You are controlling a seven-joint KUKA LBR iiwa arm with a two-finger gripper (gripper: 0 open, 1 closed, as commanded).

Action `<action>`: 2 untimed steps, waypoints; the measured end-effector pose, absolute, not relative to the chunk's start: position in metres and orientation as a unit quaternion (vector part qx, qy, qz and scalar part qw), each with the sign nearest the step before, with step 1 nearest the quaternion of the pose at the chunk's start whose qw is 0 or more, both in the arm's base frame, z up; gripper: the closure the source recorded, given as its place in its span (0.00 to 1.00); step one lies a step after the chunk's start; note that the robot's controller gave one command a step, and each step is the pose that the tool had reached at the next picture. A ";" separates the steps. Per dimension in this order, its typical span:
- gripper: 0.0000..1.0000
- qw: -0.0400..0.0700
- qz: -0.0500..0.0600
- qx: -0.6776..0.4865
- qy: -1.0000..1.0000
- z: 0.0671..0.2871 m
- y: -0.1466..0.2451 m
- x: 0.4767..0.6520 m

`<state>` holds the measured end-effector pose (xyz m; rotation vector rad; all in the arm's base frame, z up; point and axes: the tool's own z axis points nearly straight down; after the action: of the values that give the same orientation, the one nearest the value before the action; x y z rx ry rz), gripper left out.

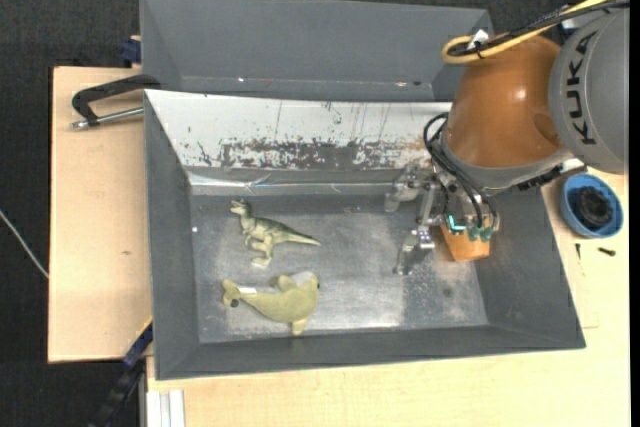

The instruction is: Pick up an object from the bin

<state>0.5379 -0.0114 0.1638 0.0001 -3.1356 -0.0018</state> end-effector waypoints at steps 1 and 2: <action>0.00 -0.002 -0.006 0.149 -0.989 0.071 -0.128 0.547; 0.00 -0.004 -0.005 0.119 -0.993 0.102 -0.146 0.582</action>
Offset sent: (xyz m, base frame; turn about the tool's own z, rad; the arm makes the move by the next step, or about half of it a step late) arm 0.0066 -0.1247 -0.0938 -0.2930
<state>0.5823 -0.1455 0.1024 0.3752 -3.1281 -0.0166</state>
